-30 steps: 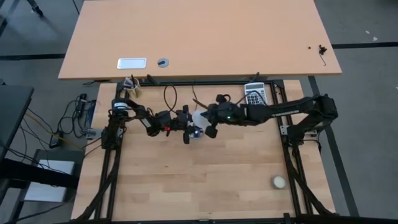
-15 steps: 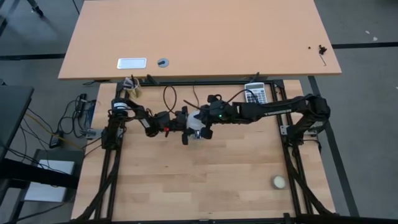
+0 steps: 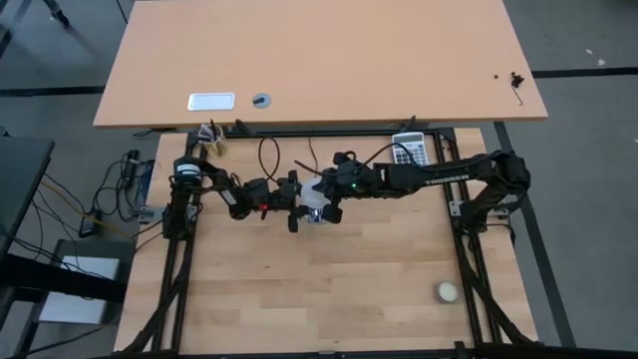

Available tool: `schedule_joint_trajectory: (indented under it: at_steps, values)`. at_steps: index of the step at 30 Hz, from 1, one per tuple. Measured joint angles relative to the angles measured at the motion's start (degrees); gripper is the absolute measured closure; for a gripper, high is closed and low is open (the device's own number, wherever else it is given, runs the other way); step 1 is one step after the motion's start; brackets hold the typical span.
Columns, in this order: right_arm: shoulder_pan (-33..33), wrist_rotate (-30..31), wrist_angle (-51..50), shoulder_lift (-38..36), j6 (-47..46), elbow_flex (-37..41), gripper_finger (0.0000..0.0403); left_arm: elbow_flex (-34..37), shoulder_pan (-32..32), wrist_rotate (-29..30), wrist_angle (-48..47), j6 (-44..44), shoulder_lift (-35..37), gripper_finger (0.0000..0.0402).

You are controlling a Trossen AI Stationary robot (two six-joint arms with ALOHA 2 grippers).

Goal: Screw lightbulb
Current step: Insert the white lightbulb into the silver lamp

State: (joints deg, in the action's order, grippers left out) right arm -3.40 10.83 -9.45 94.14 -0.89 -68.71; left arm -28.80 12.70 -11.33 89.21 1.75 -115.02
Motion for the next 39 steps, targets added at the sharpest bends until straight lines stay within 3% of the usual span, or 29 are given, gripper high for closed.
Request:
schedule_joint_trajectory:
  at_steps: [13,25,39]
  values:
    - [-0.5,-0.6,1.4,0.1,1.0,0.2,0.0391,0.3,0.0,0.0,0.0,-0.1,0.0,0.0213]
    - [-0.9,-0.6,1.1,0.1,1.0,0.2,0.0391,4.7,0.0,-0.1,0.3,0.4,1.0,0.0213]
    - [-0.9,-0.5,2.7,0.2,2.2,0.4,0.0388,13.5,-0.1,1.6,-0.2,-0.1,16.2,0.0213]
